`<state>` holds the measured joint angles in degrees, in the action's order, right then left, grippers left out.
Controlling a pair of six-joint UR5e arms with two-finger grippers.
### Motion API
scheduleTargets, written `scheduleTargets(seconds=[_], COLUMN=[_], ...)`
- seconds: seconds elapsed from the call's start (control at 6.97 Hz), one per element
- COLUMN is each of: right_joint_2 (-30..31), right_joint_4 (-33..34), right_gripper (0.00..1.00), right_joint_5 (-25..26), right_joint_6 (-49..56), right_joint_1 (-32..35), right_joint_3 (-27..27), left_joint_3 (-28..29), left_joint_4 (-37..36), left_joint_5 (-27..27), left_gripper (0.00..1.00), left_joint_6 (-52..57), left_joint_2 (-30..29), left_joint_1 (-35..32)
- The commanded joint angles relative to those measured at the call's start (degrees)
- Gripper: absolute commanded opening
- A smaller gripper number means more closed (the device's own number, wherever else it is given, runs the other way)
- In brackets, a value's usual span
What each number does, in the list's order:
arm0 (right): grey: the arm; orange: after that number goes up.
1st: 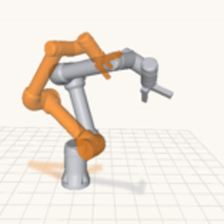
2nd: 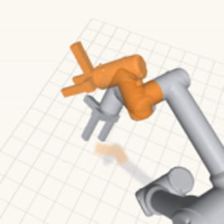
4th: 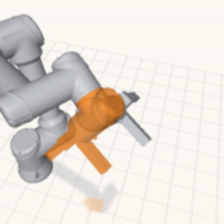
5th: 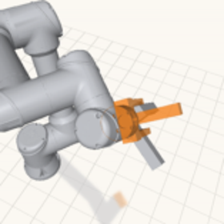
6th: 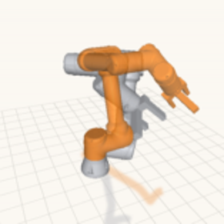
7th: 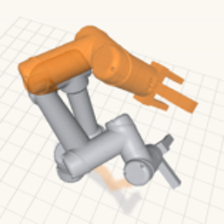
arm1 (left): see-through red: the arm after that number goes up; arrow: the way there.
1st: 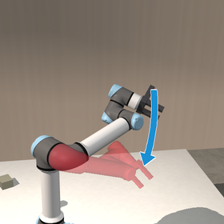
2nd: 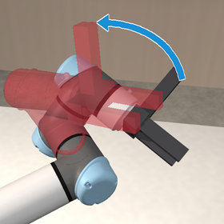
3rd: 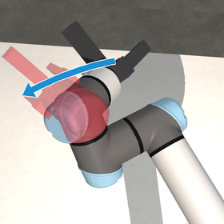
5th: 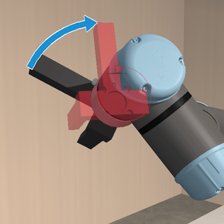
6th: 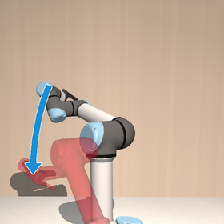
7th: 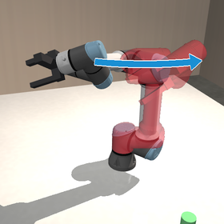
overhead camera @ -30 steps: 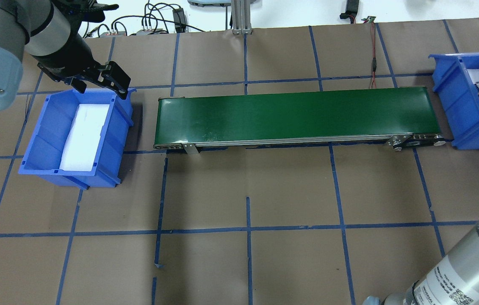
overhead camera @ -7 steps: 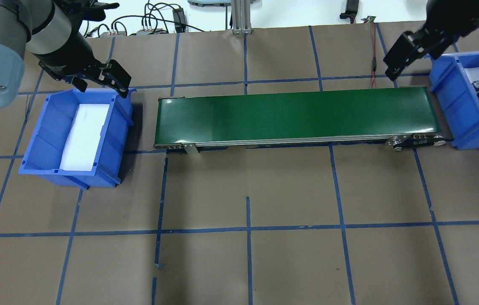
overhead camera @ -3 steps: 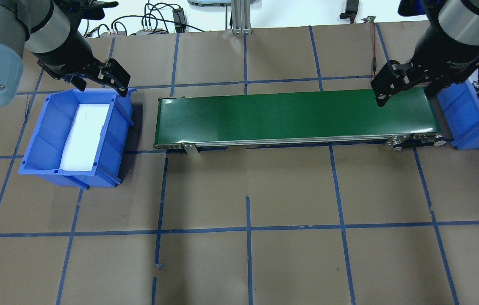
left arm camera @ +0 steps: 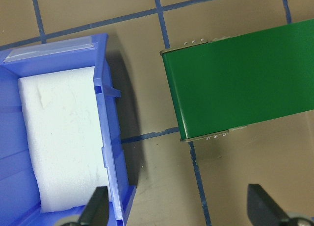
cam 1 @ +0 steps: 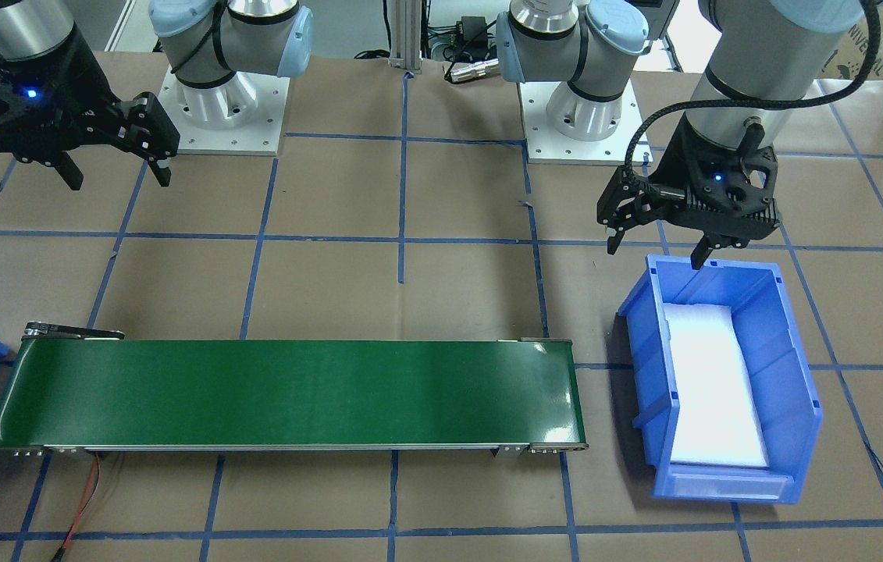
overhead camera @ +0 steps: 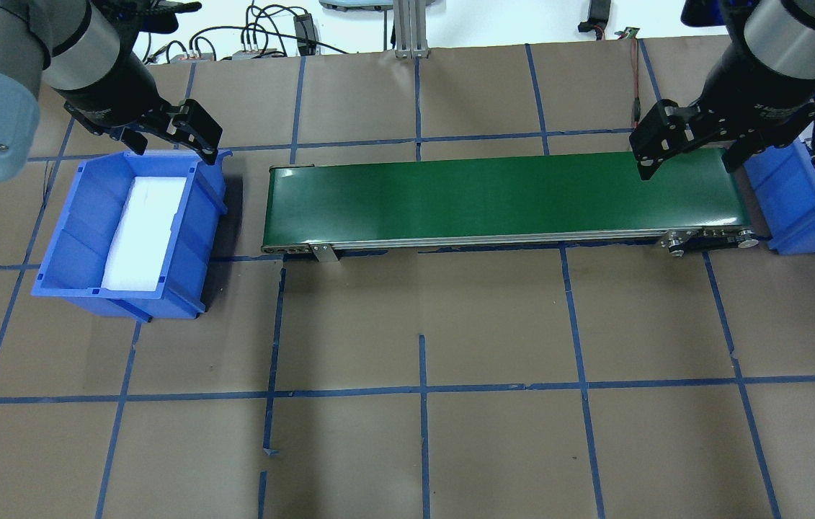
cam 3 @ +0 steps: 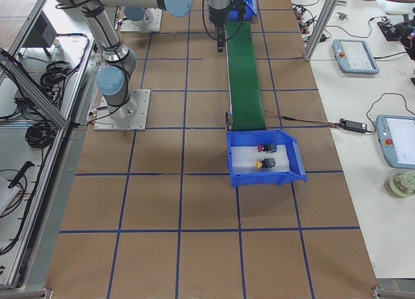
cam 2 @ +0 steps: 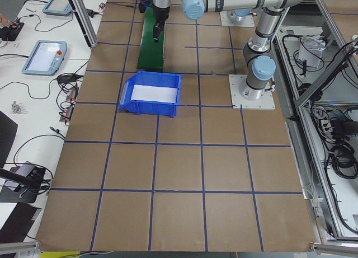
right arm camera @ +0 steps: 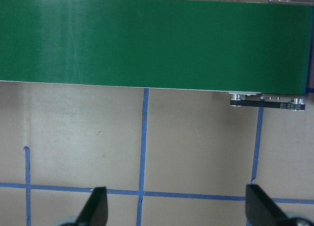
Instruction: Transport two buttons from left to right
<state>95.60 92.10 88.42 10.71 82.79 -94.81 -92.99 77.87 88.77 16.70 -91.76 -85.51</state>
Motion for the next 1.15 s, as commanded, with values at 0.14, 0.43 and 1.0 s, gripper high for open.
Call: scheduleTargets(seconds=[0.14, 0.43, 1.0], right_joint_2=[-0.1, -0.1, 0.0], right_joint_4=[0.7, 0.7, 0.7], right_gripper=[1.00, 1.00, 1.00], right_joint_5=[0.0, 0.0, 0.0], right_joint_6=[0.0, 0.0, 0.1], right_joint_1=[0.0, 0.0, 0.0], right_joint_3=[-0.1, -0.2, -0.6], left_joint_3=[0.0, 0.0, -0.1], left_joint_4=[0.0, 0.0, 0.0], left_joint_5=[0.0, 0.0, 0.0], left_gripper=[1.00, 1.00, 1.00], left_joint_6=[0.0, 0.0, 0.0], left_joint_2=[-0.1, -0.1, -0.1], left_joint_1=[0.0, 0.1, 0.1])
